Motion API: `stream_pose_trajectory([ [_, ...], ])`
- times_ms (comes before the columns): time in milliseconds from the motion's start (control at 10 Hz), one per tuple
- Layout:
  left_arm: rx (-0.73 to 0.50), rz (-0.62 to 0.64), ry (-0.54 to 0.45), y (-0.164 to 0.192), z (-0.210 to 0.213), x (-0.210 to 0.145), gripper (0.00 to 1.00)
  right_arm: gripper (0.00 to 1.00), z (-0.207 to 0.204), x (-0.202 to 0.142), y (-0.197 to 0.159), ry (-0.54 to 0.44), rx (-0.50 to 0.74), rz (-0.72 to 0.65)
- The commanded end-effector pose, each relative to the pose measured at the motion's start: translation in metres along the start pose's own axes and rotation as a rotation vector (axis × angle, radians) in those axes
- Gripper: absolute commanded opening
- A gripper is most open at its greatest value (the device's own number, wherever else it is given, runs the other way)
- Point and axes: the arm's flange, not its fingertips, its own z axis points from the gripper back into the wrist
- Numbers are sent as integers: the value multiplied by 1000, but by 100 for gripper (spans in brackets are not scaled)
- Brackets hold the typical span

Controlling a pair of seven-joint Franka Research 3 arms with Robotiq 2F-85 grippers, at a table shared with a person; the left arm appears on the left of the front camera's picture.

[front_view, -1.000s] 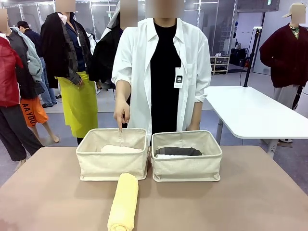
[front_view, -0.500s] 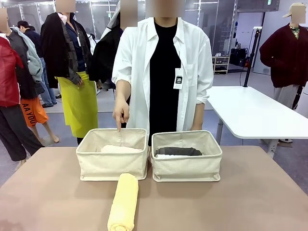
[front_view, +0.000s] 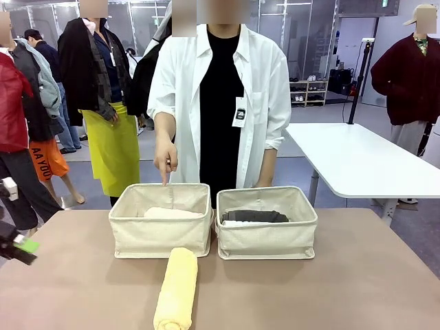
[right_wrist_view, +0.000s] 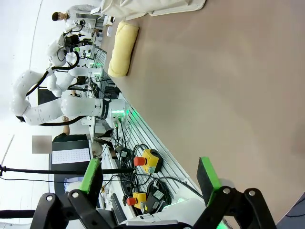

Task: Divide the towels into two baskets.
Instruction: Pick up one hotel-folded towel from the bottom of the table and place it in the Fabric basket indicated by the person.

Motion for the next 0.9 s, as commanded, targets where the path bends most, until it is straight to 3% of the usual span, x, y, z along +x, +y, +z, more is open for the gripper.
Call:
stream_pose_trajectory([
  [0,64,-1,-34,-44,-35,-2,100,100,2,-4,4,12,-7,6],
  [200,125,8,-51,-74,-72,8,100,100,2,-4,4,12,-7,6],
  [800,281,30,95,-133,-172,42,100,100,2,-4,4,12,-7,6],
])
